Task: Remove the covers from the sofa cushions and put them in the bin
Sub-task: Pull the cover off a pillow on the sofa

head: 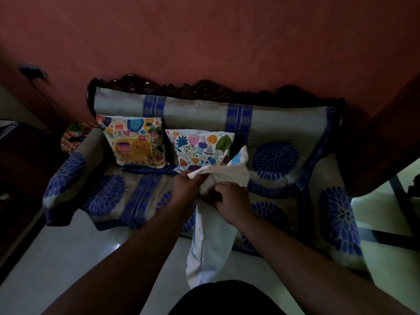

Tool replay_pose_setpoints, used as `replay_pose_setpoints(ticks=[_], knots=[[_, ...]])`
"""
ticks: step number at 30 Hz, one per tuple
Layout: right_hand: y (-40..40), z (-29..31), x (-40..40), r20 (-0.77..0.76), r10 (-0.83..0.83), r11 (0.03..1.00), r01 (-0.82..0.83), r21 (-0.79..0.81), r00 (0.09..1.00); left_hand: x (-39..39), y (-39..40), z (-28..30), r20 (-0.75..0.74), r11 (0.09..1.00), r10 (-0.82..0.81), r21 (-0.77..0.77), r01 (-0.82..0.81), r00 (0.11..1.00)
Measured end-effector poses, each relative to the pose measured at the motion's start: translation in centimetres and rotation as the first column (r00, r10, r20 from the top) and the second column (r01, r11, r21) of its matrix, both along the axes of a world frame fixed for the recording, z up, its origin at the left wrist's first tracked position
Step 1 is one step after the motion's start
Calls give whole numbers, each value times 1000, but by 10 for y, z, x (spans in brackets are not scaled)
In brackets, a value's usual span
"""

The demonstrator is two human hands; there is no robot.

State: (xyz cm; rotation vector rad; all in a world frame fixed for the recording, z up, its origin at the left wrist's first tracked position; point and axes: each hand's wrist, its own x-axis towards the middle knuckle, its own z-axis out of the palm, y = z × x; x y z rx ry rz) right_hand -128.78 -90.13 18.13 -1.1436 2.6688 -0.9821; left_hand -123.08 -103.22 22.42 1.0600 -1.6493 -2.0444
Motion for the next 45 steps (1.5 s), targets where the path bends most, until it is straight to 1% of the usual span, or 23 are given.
replay_pose_setpoints(ticks=[2, 3, 5, 6, 8, 11, 16, 18, 22, 24, 25, 27, 29, 31, 33, 35, 37, 39, 40, 41, 42, 43, 45], knots=[[2, 1, -1, 52, 20, 998, -17, -60, 998, 0, 6, 2, -37, 999, -13, -30, 12, 999], [4, 2, -1, 108, 22, 992, -8, -125, 994, 1, 7, 2, -32, 995, -36, -97, 32, 999], [6, 4, -1, 270, -9, 962, 83, -261, 963, 3, 11, 2, 50, 944, -105, -308, 116, 993], [6, 5, -1, 348, -30, 945, 141, -297, 937, 5, 11, -2, 96, 916, -126, -371, 153, 987], [9, 3, 0, 435, -61, 925, 215, -314, 898, 10, 13, -14, 171, 893, -160, -395, 216, 972], [13, 0, 0, 432, -59, 925, 212, -314, 900, 16, 13, -31, 289, 885, -208, -352, 306, 934], [14, 4, -6, 370, -20, 950, 133, -281, 929, 10, 20, -19, 213, 938, -254, -185, 294, 944], [18, 4, -10, 333, -8, 960, 100, -260, 943, 6, 24, -9, 195, 933, -303, -140, 332, 933], [28, 1, -11, 362, 7, 962, 93, -259, 932, -5, 22, 2, 192, 912, -299, -231, 339, 935], [34, -3, -10, 305, -56, 960, 135, -247, 951, -7, 28, 1, 206, 865, -321, -334, 374, 925], [39, -4, -9, 250, -91, 958, 153, -242, 964, -7, 32, -1, 182, 850, -323, -375, 369, 929], [54, -4, -9, 108, -139, 961, 160, -226, 984, -7, 42, -4, 90, 878, -285, -376, 297, 954], [75, -12, -13, -19, -140, 981, 137, -134, 990, -6, 45, -1, -13, 915, -255, -327, 237, 967], [96, -22, -25, -67, -191, 982, 190, -19, 979, -6, 44, 8, -117, 919, -304, -296, 259, 945], [113, -29, -41, -37, -249, 960, 252, 119, 968, -7, 41, 26, -190, 918, -332, -291, 270, 924], [125, -33, -55, 47, -224, 950, 208, 234, 973, -11, 35, 44, -274, 930, -326, -267, 254, 905], [126, -29, -66, 150, -170, 968, 136, 212, 974, -14, 29, 63, -324, 947, -304, -203, 248, 896], [120, -25, -79, 311, -210, 954, 124, 273, 927, -18, 21, 74, -353, 965, -260, -123, 230, 899], [115, -25, -84, 428, -252, 954, 149, 260, 868, -20, 16, 80, -366, 976, -219, -63, 211, 905], [110, -24, -88, 544, -295, 951, 188, 244, 786, -23, 11, 84, -368, 985, -166, -15, 172, 915], [103, -20, -89, 668, -329, 941, 295, 168, 667, -24, 2, 85, -365, 992, -99, 32, 119, 926], [97, -18, -91, 795, -316, 883, 468, 45, 519, -25, -7, 86, -354, 996, -44, 55, 67, 934], [92, -24, -96, 873, -349, 715, 699, 13, 340, -25, -23, 86, -330, 998, 20, 63, 1, 944]])
